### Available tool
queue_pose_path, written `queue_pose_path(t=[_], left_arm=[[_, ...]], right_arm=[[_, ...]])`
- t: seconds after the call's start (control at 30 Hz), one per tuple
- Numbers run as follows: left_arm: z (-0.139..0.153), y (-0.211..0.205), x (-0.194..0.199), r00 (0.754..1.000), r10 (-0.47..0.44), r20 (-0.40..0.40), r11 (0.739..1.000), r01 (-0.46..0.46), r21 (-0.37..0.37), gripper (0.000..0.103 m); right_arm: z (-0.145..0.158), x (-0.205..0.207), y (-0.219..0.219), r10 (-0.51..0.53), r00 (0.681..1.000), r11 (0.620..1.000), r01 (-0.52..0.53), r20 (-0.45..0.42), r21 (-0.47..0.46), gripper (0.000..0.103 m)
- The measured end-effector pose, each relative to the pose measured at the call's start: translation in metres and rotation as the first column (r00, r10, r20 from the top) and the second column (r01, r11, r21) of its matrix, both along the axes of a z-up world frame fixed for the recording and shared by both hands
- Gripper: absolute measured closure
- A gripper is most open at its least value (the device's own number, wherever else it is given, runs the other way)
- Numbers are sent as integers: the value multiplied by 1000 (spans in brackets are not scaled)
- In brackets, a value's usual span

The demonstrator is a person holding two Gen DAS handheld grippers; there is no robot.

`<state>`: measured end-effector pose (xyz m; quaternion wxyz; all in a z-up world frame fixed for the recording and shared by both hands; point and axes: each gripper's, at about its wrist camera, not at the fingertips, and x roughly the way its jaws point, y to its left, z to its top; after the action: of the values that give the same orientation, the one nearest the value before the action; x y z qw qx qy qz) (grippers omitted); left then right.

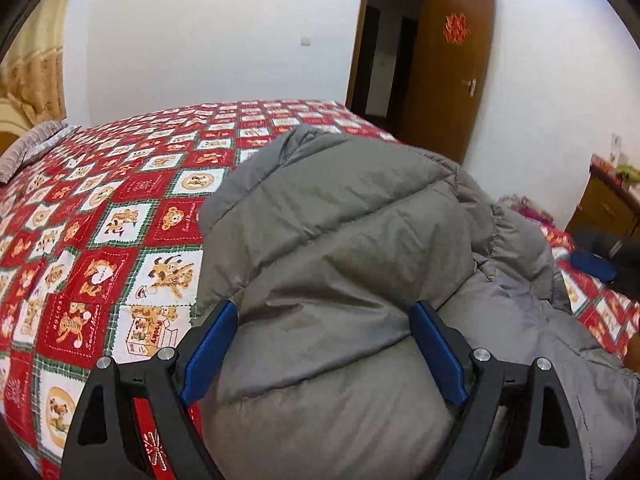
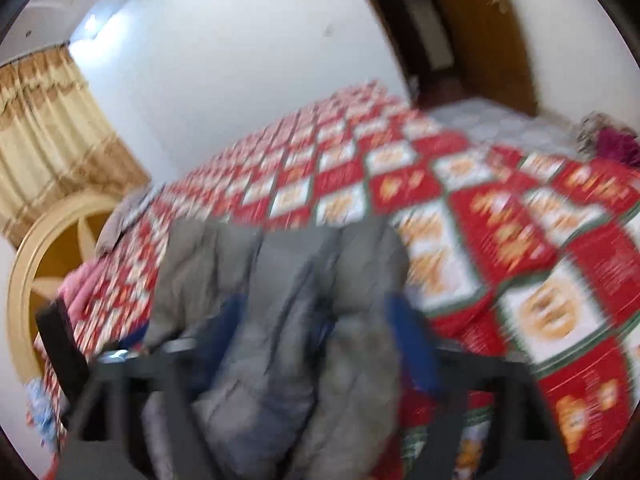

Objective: Fold large clothes

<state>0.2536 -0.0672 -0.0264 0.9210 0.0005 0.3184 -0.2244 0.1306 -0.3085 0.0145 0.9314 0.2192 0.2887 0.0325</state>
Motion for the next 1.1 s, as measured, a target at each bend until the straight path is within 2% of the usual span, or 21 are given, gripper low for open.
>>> queue_pose_path(t=[0.03,0.1,0.23,0.3,0.33,0.37,0.4,0.43,0.47,0.5,0.57,0.6,0.63,0.67,0.7,0.73,0.83,0.9,1.0,1.07,1.1], left_arm=[[0,4,-1,1000,10,11,1000,-10,-20,15],[1,6,2,999,20,31,999,-18,-45,15],[5,12,-1,998,28,61,996,-23,-82,15],[4,16,0,998,32,57,995,-27,-92,15],[3,18,2,998,33,54,995,-28,-98,15],[2,21,2,998,42,52,994,-36,-107,15],[2,28,1,996,65,54,990,-57,-131,15],[3,35,-2,994,87,62,985,-76,-158,15],[4,40,-5,992,100,73,980,-86,-178,15],[6,47,-10,988,117,98,973,-94,-209,15],[11,52,-19,982,119,148,969,-82,-234,15],[12,50,-21,981,107,163,971,-68,-230,15],[14,44,-22,980,82,179,977,-44,-207,15],[16,37,-22,981,57,187,984,-24,-175,15],[18,30,-21,980,27,198,990,1,-139,15],[19,27,-20,977,8,211,993,17,-117,15],[26,19,-15,957,5,289,1000,4,-31,15],[28,25,-7,953,48,299,999,-43,-23,15],[24,55,14,962,151,227,988,-138,-74,15],[12,77,38,972,210,106,972,-195,-134,15],[5,83,51,980,197,25,966,-190,-177,15]], right_arm=[[7,2,-6,-6,1000,1000,6,3,5,6],[9,14,-8,10,999,1000,-9,-34,11,6],[-11,61,21,77,971,994,-93,-228,-60,6],[-22,71,38,112,960,990,-131,-257,-57,10],[-25,74,50,143,957,985,-161,-253,-52,25],[-24,78,64,194,949,975,-214,-248,-55,48],[-25,78,71,232,944,968,-249,-234,-43,59],[-23,78,77,291,935,955,-296,-202,4,74],[-20,77,80,369,917,929,-359,-150,86,81],[-21,77,79,418,903,903,-401,-101,155,83],[-37,81,63,476,879,823,-446,0,353,86],[-52,86,55,481,877,792,-435,1,428,88],[-74,91,45,454,890,780,-378,-35,498,89],[-98,92,34,438,898,748,-333,-50,575,94],[-112,90,26,432,901,707,-313,-37,634,95],[-125,83,16,416,909,675,-288,-28,680,96],[-135,63,6,396,918,679,-271,-29,682,96],[-141,59,2,396,918,662,-263,-31,702,96],[-149,64,-1,406,913,625,-254,-30,739,97],[-149,62,0,407,913,630,-258,-28,733,97],[-149,62,0,406,913,634,-260,-29,728,97]])
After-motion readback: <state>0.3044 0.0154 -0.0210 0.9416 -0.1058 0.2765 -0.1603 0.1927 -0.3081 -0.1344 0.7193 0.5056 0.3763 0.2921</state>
